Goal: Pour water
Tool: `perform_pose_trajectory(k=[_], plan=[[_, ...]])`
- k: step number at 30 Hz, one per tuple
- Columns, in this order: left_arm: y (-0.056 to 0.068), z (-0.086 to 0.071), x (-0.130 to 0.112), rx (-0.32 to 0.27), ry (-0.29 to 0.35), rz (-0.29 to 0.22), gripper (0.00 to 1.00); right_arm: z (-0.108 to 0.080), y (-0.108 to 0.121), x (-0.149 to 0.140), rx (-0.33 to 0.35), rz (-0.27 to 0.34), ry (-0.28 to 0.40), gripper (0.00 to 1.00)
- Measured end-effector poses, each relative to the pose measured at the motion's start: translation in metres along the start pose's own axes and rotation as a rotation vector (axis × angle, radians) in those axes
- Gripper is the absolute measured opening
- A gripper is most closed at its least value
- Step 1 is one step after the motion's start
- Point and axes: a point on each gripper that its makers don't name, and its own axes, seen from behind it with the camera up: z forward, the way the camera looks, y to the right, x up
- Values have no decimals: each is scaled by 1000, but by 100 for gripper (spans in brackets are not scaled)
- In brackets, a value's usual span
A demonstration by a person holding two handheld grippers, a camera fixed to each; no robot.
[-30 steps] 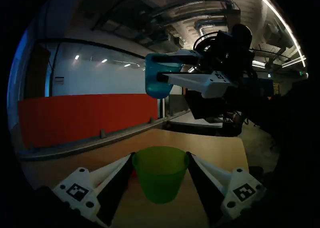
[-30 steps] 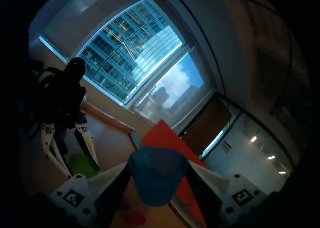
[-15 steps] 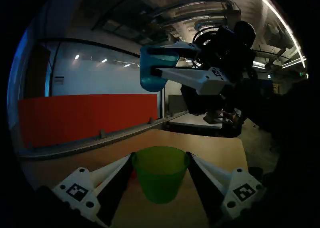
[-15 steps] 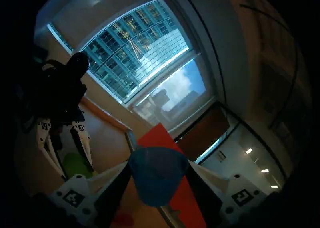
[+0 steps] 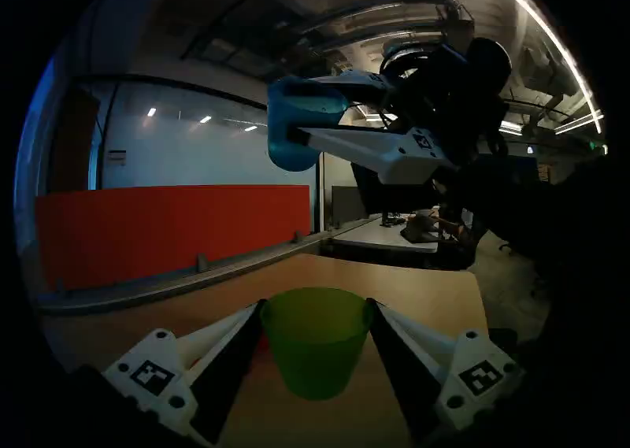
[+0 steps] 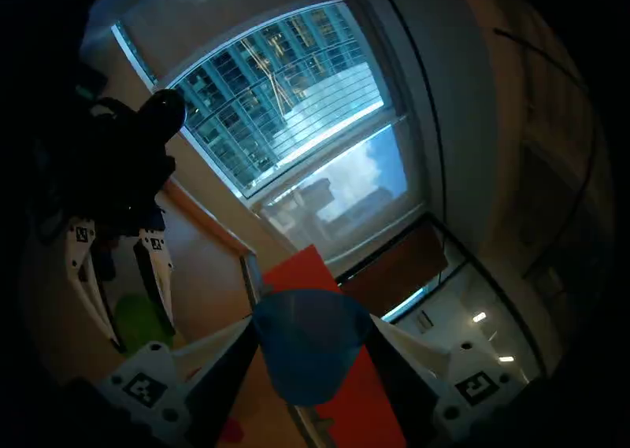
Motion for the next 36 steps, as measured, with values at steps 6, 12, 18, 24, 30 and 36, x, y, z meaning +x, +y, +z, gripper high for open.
perform_pose_trajectory(k=[6, 12, 18, 24, 30, 36], plan=[[-1, 0, -1, -2, 2, -6, 90, 4, 3, 3, -4, -51, 1, 91], [-1, 0, -1, -3, -1, -6, 90, 8, 7, 5, -7, -91, 3, 91], [-1, 1, -1, -5, -3, -4, 90, 10, 11, 6, -14, -130, 3, 91], [1, 1, 0, -9, -3, -4, 90, 11, 15, 8, -19, -151, 4, 91], [2, 1, 0, -11, -4, -1, 90, 12, 20, 7, -26, -175, 2, 91], [1, 0, -1, -10, -2, -5, 90, 14, 21, 6, -30, -201, 1, 91]])
